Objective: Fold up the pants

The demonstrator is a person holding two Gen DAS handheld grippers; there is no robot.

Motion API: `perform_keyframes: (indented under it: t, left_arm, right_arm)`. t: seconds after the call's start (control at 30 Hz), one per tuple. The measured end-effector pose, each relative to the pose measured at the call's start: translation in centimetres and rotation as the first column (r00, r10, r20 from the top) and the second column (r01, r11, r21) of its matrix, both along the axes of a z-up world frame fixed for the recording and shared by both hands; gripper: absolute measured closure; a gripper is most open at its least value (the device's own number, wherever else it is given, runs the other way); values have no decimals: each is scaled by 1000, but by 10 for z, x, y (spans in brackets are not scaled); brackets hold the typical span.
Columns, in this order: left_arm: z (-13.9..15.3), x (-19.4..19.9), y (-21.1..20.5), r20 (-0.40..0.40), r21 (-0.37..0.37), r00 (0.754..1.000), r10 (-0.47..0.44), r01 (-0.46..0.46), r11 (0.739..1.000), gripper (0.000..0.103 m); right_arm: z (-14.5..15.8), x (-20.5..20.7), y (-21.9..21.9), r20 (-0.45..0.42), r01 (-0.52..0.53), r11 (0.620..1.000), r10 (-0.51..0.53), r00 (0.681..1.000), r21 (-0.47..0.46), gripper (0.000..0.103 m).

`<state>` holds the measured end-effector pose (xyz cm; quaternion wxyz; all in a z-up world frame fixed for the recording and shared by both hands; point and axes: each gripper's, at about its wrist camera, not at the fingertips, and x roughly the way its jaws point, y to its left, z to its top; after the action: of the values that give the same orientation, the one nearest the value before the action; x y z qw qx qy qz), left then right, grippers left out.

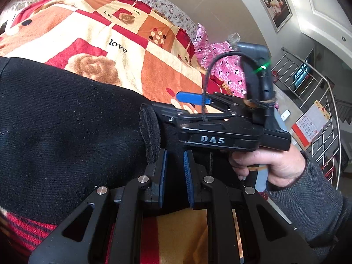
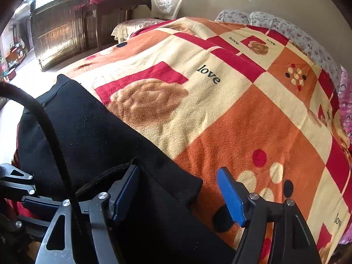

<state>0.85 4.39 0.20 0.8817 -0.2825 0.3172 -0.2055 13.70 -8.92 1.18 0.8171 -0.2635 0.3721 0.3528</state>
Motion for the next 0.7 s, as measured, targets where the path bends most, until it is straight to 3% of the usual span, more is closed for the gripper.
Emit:
perform_keyframes:
  t: [0.13,0.27,0.37,0.53,0.7]
  left_arm:
    - [0,-1,-1,0,2,1000,1,-1,1000,88]
    - [-1,-2,0,-2,-8,1000,-1,1,1000,88]
    - [-1,-1,0,-2,-10,1000,1,-1,1000,88]
    - [0,1,-4,-6,6,1000,2,-2,1000,88]
    - [1,0,-7,-3,21,1000,7,-7,1000,88]
  right_arm:
    - [27,-19,-21,74,35,993,-43,996,115,34]
    - [63,-44,-73,127,105,937,-155,980,334,34]
    - [68,-62,-119,155,168,889,-255,954,426,34]
    - [39,-69,-178,156,291,855,-388,908,430,34]
    - [8,-50,-216,14,449,785,-502,865,428,34]
